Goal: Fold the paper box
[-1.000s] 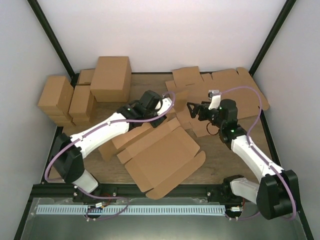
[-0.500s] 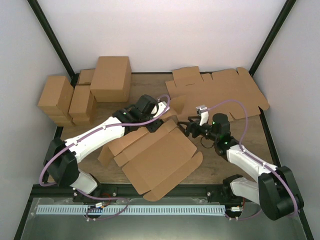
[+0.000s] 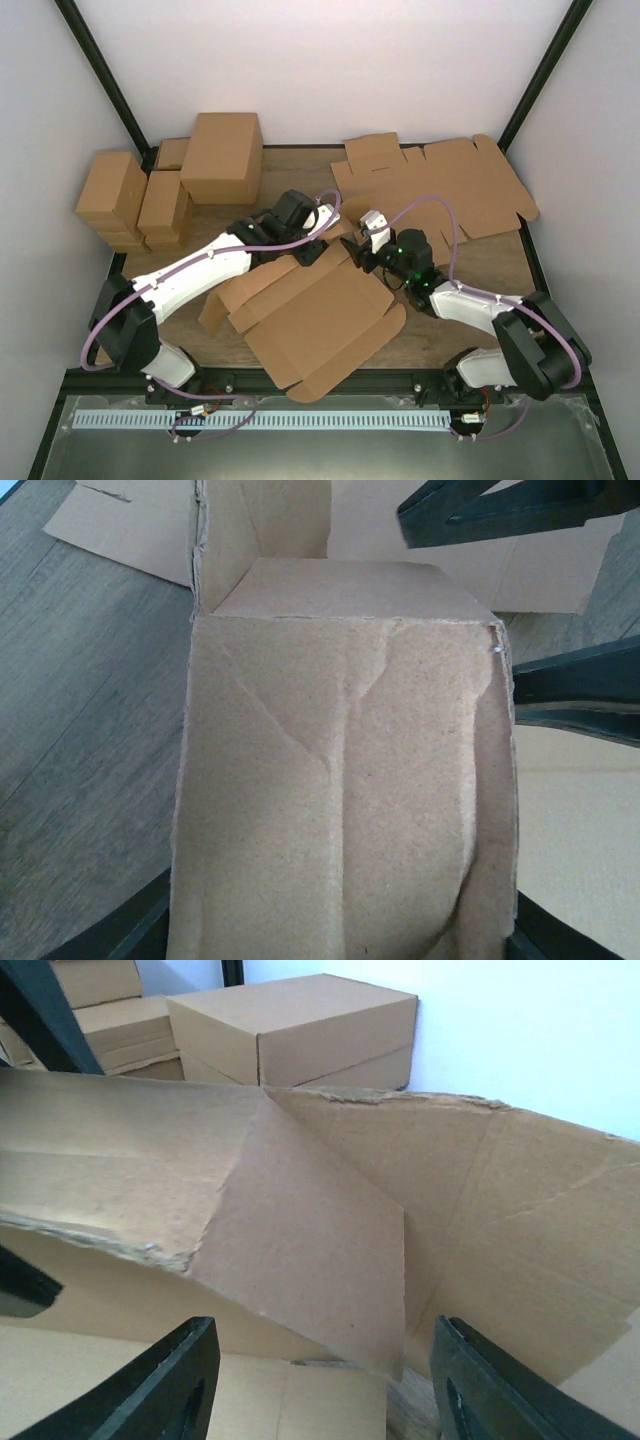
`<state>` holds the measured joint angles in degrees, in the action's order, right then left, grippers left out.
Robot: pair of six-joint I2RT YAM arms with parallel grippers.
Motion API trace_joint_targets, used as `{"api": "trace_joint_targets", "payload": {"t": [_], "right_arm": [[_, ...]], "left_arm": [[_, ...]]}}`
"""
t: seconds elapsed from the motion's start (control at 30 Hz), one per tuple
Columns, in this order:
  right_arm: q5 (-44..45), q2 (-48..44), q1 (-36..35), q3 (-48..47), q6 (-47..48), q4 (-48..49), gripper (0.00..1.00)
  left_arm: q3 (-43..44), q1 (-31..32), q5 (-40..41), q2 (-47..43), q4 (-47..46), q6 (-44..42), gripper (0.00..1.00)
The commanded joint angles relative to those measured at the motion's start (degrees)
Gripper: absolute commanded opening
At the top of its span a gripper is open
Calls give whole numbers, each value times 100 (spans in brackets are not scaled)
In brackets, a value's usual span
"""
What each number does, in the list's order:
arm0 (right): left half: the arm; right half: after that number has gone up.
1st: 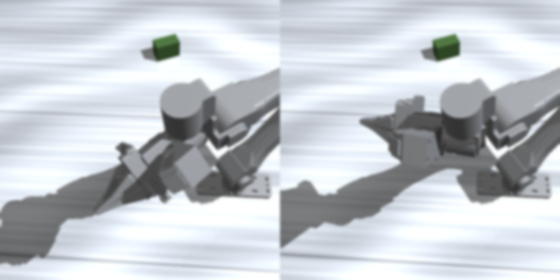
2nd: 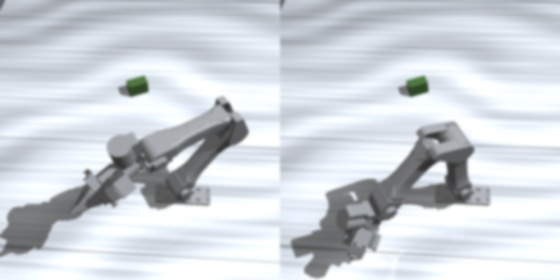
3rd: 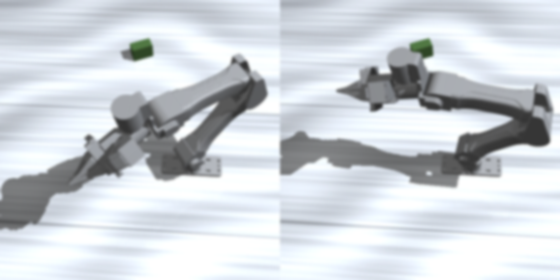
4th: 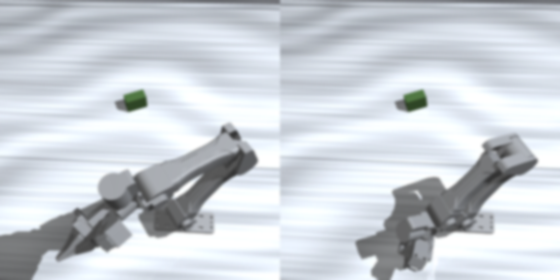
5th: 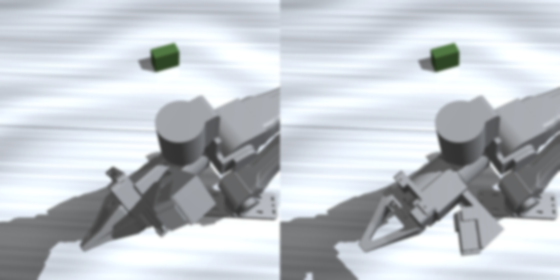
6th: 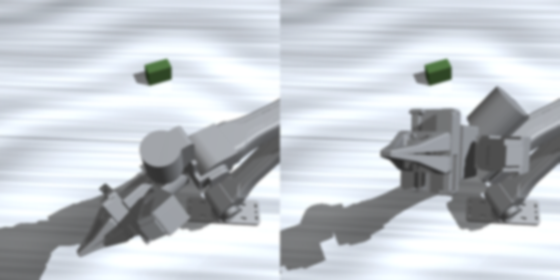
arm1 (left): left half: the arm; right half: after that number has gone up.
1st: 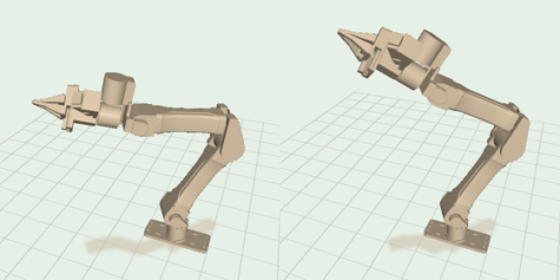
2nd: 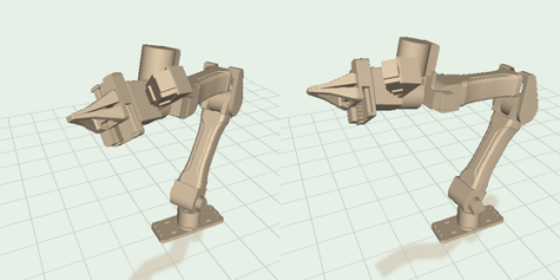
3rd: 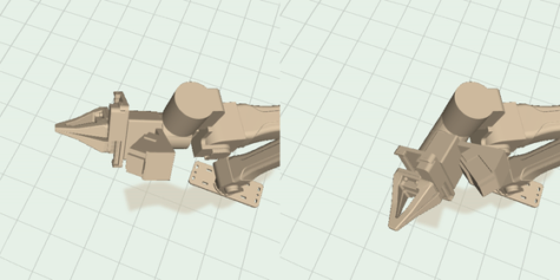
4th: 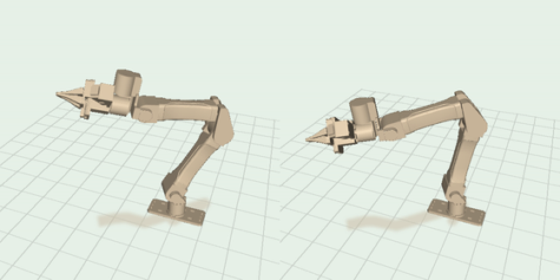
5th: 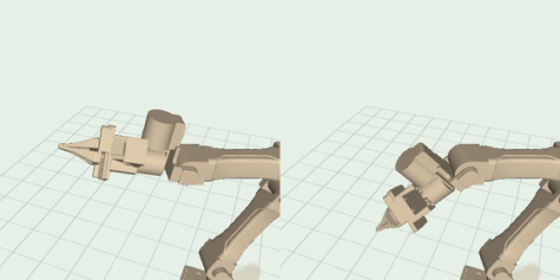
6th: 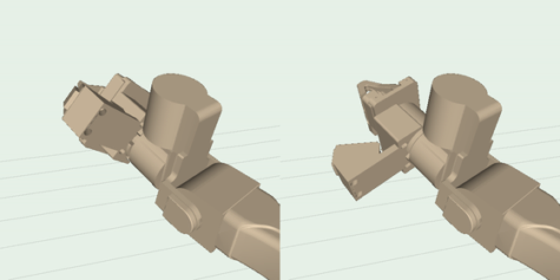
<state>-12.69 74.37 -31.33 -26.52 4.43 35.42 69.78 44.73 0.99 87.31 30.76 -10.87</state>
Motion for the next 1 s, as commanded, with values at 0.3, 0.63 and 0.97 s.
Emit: {"api": "trace_joint_targets", "payload": {"t": [0.3,0.63,0.97], "right_arm": [[-165,430,-31,-319,698,813,29],[-251,568,-30,-367,729,718,9],[-384,632,-31,-295,389,765,5]], "left_arm": [[48,2,-287,-66,304,-34,68],[148,0,-203,-254,752,149,78],[338,-68,-478,-407,1540,605,88]]}}
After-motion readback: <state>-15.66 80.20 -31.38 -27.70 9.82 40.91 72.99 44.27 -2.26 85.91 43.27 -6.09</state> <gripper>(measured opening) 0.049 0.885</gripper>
